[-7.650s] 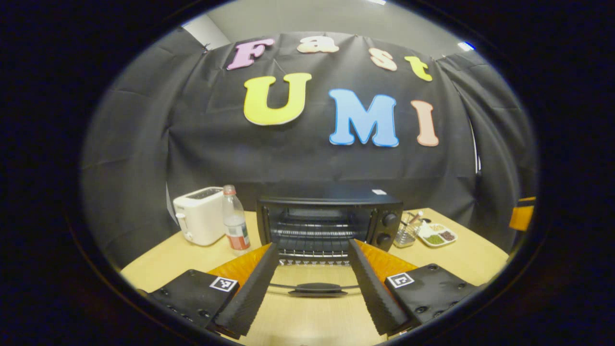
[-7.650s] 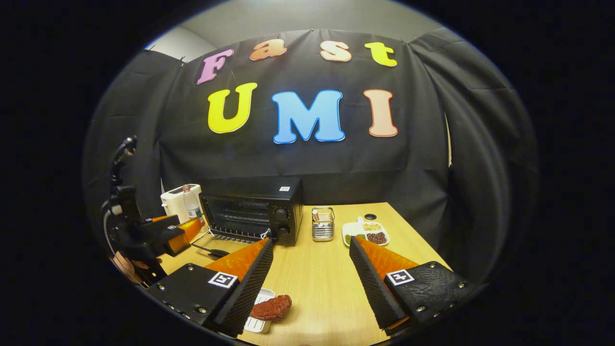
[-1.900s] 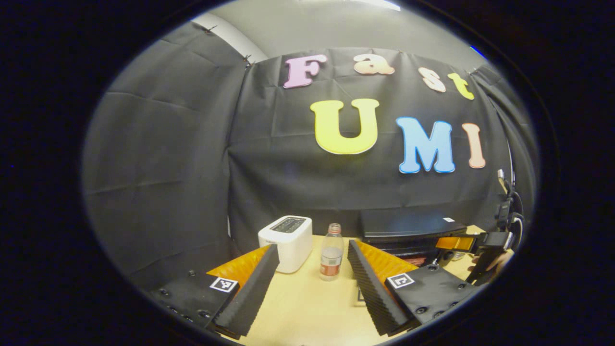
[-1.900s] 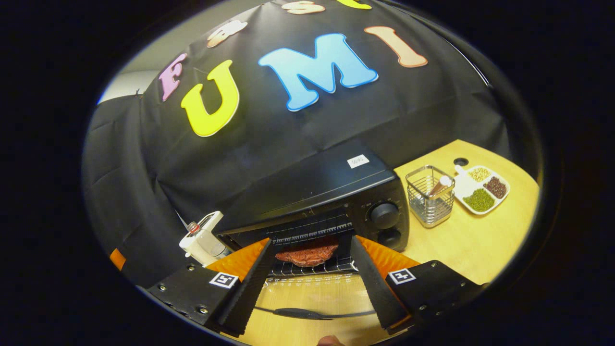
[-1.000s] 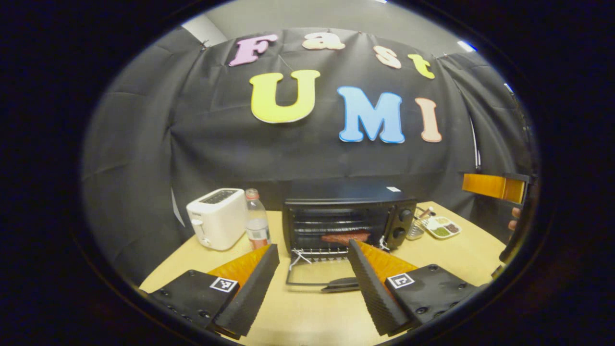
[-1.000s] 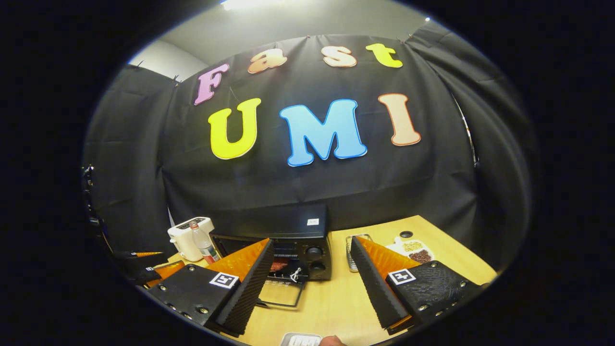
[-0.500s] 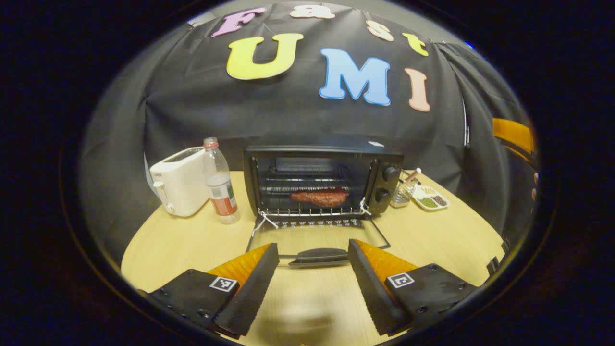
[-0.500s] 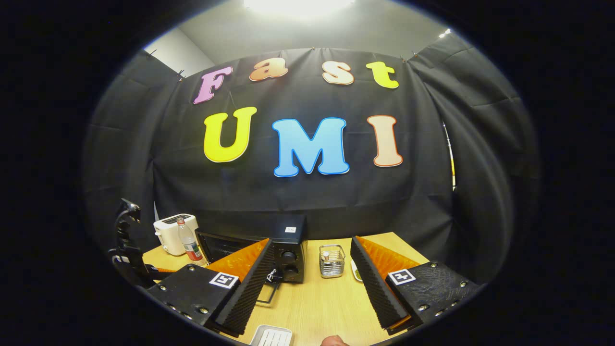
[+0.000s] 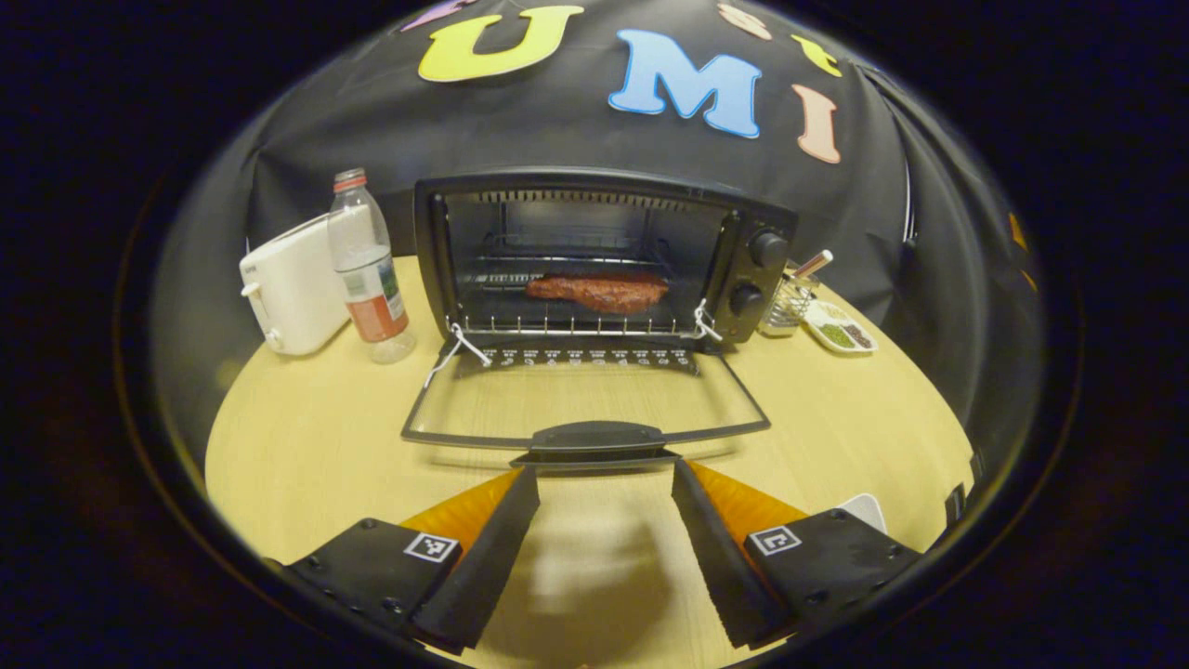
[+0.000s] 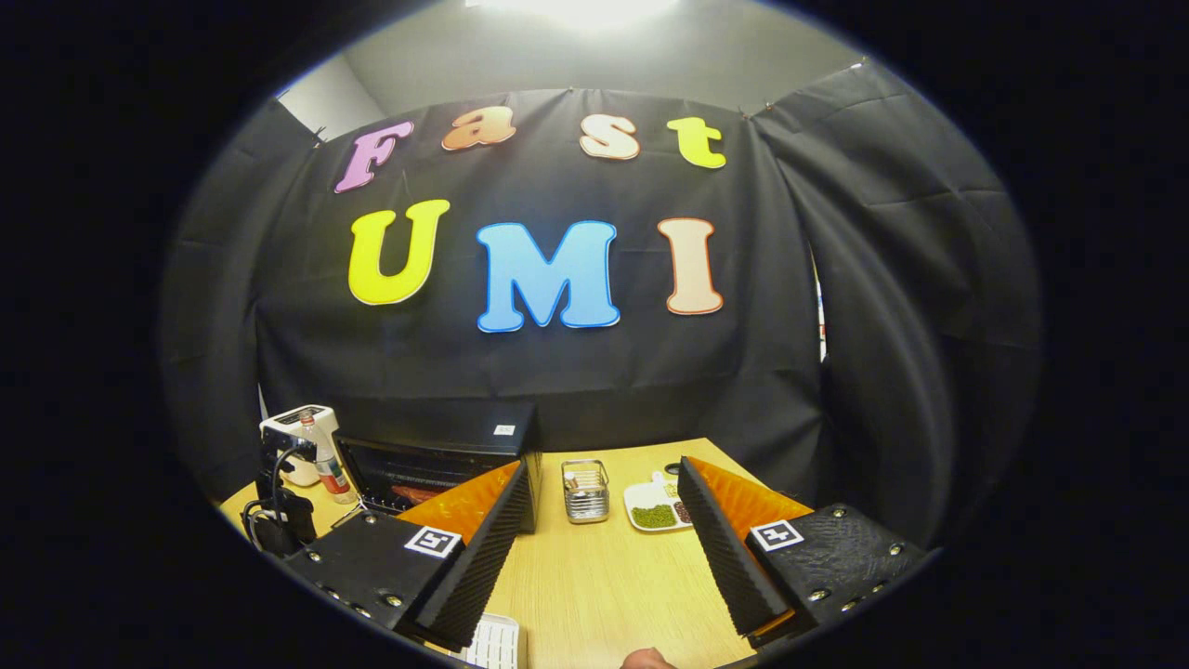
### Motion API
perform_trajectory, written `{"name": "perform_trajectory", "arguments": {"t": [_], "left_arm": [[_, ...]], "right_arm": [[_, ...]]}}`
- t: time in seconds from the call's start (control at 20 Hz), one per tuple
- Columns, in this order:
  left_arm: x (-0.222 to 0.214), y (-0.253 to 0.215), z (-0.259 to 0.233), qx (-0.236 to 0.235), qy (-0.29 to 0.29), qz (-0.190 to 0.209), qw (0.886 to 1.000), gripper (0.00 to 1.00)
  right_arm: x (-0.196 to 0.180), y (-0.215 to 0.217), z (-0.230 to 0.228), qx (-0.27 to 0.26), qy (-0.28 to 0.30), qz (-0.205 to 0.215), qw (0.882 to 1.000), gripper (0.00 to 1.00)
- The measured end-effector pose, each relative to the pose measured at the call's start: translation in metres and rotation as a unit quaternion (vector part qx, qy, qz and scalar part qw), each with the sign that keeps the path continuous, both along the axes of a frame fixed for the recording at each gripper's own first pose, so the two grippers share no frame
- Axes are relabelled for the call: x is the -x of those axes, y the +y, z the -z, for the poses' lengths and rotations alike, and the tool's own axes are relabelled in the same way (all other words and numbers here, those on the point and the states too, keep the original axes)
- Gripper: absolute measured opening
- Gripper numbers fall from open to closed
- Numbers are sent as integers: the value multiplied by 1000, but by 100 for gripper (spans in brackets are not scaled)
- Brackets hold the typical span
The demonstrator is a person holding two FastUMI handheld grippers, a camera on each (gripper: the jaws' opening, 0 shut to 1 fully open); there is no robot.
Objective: Open the electric oven with the left hand, put the food in, and close the electric oven.
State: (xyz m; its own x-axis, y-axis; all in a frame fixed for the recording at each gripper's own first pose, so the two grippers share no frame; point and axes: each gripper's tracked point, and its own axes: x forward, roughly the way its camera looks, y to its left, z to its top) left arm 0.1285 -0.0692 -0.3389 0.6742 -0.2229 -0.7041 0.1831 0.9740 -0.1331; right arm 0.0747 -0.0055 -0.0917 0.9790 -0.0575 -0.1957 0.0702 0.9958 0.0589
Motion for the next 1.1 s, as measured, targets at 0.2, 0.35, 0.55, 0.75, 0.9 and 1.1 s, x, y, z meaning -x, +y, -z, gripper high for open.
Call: {"name": "perform_trajectory", "arguments": {"t": [0.2,0.35,0.55,0.75,0.9,1.1], "left_arm": [[-6,1,14,-13,14,4,1000,100],[-9,-1,23,-19,23,9,1000,98],[-10,-3,33,-27,33,11,999,100],[-11,-3,37,-37,30,10,999,98],[-12,-3,36,-44,19,5,999,98],[-11,-2,22,-44,-5,-3,999,98]], "right_arm": [[5,-10,4,2,3,16,1000,98],[6,-15,8,3,9,24,1000,98],[4,-26,8,2,11,29,1000,97],[0,-27,6,-2,9,28,1000,98],[-1,-23,5,1,6,26,1000,98],[4,-24,3,1,4,23,1000,98]]}}
